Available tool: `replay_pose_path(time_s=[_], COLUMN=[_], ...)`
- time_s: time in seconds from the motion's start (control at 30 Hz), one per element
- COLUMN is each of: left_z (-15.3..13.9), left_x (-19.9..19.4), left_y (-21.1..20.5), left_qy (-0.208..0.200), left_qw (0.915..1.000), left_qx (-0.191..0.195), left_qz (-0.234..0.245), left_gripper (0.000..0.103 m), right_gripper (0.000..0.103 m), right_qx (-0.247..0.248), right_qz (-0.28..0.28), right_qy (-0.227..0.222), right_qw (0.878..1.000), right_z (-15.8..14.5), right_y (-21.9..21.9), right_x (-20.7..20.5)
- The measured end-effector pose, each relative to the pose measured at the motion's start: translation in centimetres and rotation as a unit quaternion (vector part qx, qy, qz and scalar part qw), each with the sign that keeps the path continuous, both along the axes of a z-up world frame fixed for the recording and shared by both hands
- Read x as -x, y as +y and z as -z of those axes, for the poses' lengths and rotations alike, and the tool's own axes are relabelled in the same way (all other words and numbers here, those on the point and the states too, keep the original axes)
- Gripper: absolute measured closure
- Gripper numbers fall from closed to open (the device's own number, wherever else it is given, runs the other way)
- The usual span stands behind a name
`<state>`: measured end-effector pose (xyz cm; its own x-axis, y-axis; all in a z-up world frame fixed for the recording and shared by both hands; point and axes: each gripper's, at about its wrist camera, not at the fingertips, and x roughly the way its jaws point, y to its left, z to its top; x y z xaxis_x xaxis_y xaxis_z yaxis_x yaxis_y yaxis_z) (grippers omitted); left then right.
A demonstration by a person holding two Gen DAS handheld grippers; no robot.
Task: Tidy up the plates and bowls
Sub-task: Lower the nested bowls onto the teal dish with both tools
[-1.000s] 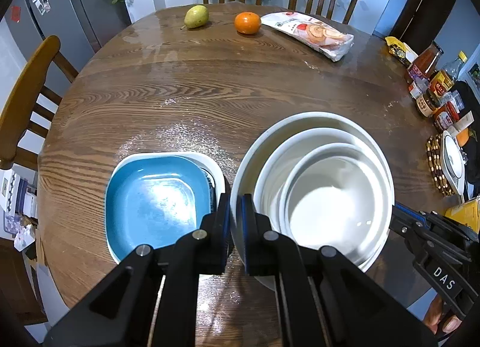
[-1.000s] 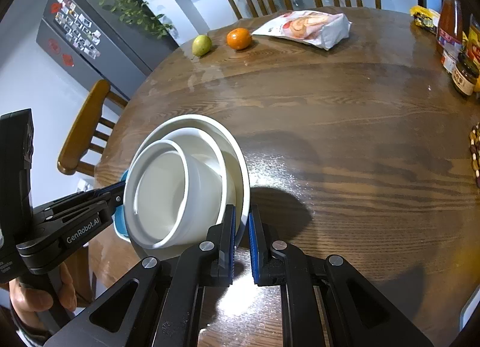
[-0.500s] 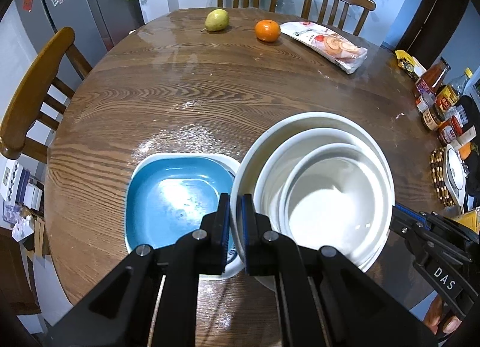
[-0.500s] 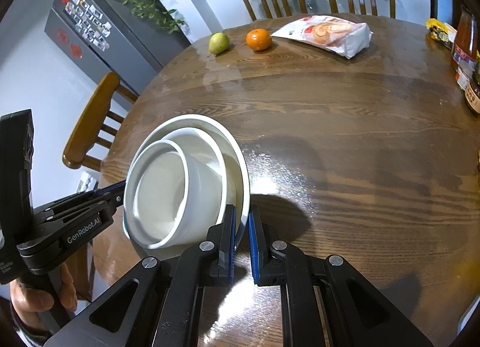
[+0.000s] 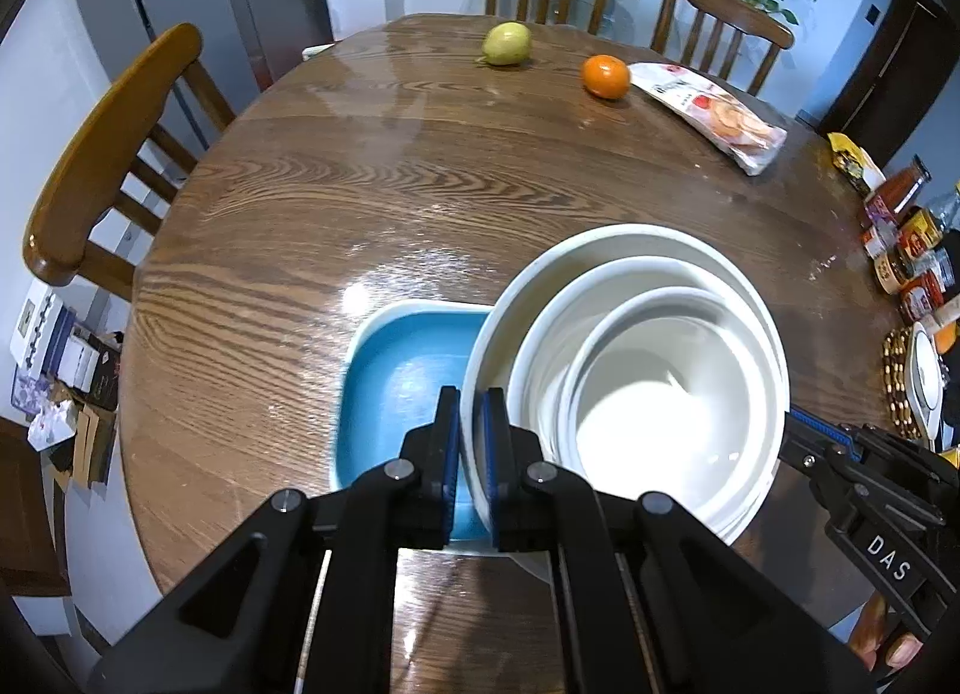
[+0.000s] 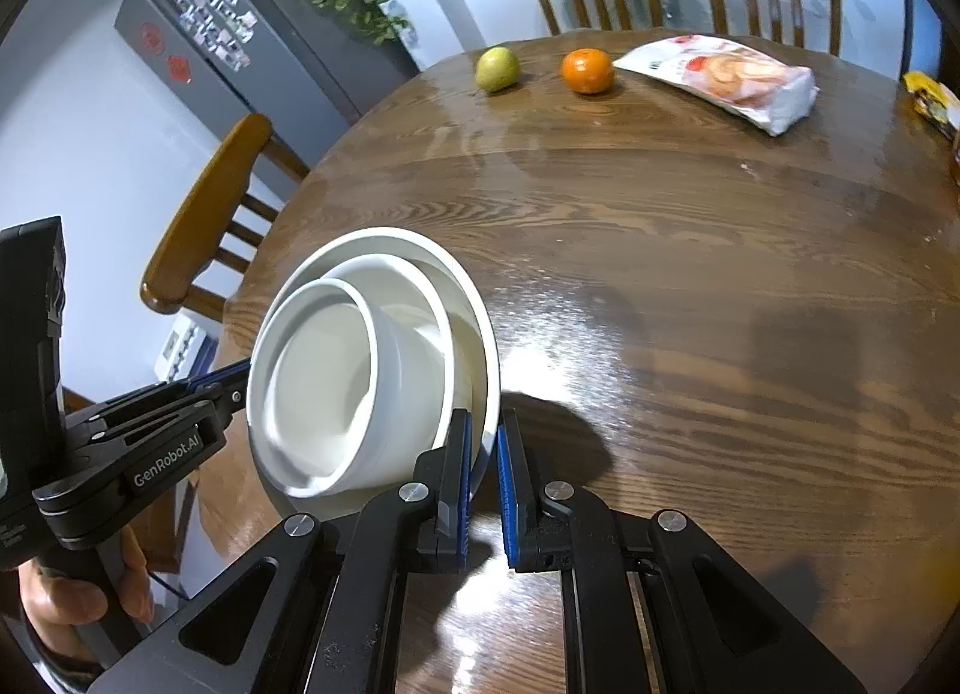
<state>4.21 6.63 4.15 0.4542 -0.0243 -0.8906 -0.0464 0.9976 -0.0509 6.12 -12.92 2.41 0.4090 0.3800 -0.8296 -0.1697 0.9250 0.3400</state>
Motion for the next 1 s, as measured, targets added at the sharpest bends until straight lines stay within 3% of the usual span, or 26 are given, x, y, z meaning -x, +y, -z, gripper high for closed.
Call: replay_pose_path(time_s=[0.47, 1.0], left_z=[0.7, 3.1], left_x=[0.1, -1.1], left_y=[4.7, 6.4], left_qy=[0.014, 0.053], left_qw=[0.999, 0.9972], left_qx=[0.003, 0.009], left_qz=[-0.043, -0.051], left_gripper=[0.101, 0.101], right_gripper=[0.091, 0.091], right_qx=[0.004, 0.008], right_qz=[-0.043, -0.051], right_qy=[0.015, 0.054], right_qw=[0.999, 0.997], right_z=[0.8, 3.2], right_y=[5.3, 6.8], right_x=[-1.7, -3.7])
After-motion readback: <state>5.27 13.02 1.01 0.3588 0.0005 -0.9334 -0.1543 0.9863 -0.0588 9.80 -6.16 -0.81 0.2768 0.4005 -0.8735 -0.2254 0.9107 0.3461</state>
